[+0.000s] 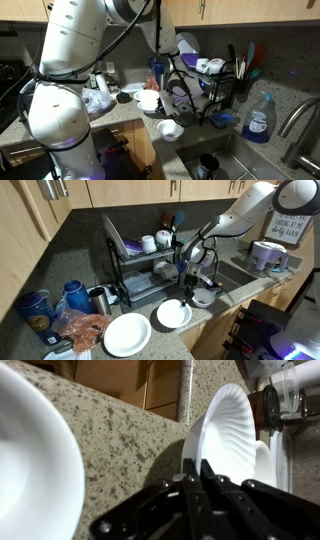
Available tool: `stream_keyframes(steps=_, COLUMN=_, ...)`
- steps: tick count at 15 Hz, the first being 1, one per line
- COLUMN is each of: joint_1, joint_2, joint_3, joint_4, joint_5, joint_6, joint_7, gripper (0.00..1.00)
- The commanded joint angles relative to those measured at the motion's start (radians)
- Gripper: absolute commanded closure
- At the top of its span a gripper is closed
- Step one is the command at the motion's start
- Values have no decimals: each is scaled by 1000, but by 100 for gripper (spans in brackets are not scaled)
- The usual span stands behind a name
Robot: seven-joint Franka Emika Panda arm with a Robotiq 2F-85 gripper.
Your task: Move the bowl from the plate to the counter
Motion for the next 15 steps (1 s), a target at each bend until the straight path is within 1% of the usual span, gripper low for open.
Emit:
stream_keyframes(steps=1, joint_1=-29, joint_2=56, joint_3=0, joint_4=79, joint_5=-44, joint_6=-68, joint_7=-74, gripper=98)
stream_keyframes(steps=8, joint_1=-66, joint_2=114, joint_3=6, joint_4=178, joint_5=-75, joint_6=-115, joint_7=-171, gripper=98)
stream_keyframes(steps=15, joint_1=-85, joint_2=187, joint_3=7, joint_4=269, joint_5=-100, joint_6=-165, joint_7=-207, gripper=98)
